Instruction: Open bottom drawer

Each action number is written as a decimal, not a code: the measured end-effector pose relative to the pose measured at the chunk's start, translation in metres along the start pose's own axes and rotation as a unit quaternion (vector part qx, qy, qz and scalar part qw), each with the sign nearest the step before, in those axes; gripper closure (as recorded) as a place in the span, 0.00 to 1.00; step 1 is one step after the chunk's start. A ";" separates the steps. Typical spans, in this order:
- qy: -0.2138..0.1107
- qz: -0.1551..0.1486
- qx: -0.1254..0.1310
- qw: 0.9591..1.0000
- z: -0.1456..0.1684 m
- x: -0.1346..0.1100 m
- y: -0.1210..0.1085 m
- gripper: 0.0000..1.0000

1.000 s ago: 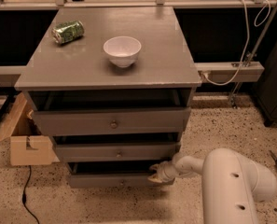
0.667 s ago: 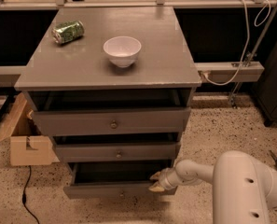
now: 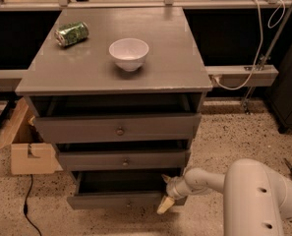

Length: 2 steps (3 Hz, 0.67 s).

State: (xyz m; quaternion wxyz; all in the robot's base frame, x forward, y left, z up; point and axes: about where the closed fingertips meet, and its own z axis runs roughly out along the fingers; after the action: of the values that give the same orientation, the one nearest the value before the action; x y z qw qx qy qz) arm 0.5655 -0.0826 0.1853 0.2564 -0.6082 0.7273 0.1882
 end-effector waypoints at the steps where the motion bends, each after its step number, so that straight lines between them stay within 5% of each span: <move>1: 0.000 -0.005 -0.011 1.000 0.003 0.000 0.003 0.00; 2: 0.034 -0.001 -0.068 0.997 0.008 0.017 0.038 0.03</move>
Offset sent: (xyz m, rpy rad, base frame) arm -0.0672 -0.0056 -0.0341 -0.0918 0.2177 0.1420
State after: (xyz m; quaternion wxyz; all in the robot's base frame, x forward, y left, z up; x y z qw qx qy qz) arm 0.5270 -0.0843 0.1668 0.1900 -0.6307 0.7206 0.2164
